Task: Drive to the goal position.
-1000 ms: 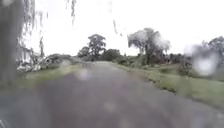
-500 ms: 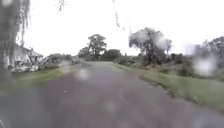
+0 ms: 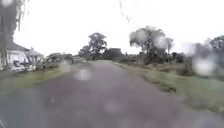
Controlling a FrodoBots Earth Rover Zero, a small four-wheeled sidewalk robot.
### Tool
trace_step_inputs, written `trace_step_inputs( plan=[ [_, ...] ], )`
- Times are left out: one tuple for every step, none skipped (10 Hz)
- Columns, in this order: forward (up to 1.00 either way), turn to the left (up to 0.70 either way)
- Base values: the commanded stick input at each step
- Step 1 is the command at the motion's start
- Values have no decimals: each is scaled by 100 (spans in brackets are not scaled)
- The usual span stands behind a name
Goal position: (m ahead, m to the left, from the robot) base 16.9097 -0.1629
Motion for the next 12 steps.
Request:
trace_step_inputs(
  plan=[
    [100,-2],
    [100,-2],
    [100,-2],
    [100,-2],
    [100,-2],
    [100,-2],
    [100,-2],
    [100,-1],
    [100,-1],
    [100,0],
    [100,0],
    [100,0]
  ],
)
